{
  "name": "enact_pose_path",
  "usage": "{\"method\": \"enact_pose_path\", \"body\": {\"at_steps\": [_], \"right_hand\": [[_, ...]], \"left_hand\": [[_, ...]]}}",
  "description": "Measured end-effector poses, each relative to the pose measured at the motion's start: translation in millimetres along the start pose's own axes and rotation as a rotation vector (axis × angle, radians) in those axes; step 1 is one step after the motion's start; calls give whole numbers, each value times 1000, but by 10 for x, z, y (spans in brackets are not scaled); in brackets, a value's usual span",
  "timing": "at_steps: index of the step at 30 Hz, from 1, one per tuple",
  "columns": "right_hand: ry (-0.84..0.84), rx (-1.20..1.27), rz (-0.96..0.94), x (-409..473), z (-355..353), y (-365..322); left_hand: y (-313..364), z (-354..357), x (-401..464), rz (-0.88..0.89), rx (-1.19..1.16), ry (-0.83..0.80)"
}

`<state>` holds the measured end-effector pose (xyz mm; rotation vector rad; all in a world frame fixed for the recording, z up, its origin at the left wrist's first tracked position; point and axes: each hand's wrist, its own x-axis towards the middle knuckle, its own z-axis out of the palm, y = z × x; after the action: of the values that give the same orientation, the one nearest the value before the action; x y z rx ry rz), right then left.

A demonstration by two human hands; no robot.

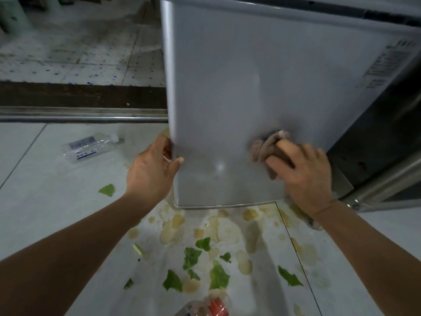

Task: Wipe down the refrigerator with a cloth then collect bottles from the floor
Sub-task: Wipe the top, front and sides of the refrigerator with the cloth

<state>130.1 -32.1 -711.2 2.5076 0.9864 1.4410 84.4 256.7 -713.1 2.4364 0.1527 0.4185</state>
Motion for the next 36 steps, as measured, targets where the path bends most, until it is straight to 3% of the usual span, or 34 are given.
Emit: {"method": "enact_pose_path", "body": {"at_steps": [3,5,8,11,15,20,24,27,29,36], "right_hand": [[-182,160,310,-14,45,-95],[-191,113,311,-143,136,-220],[-202,235,399,-268,217,-384],[-62,137,274,-311,264,-430],[6,171,345,-146,127,-459],[170,138,626,167,51,-313],[10,129,675,-159,184,-552],[-180,227,915,-426,269,-749],[-208,286,1066,-418,296,-776],[372,377,1130,154,94,-432]], "left_hand": [[10,-7,-7,-2,6,-2],[18,-10,-7,-9,10,-1],[30,-5,-13,-14,14,4],[63,-9,-17,-39,11,8],[94,-37,-21,-61,14,-3],[76,-29,-16,-35,20,7],[48,-10,-27,-10,19,28],[26,-13,-8,7,21,23],[15,-24,2,22,27,16],[-14,-24,8,55,23,0]]}}
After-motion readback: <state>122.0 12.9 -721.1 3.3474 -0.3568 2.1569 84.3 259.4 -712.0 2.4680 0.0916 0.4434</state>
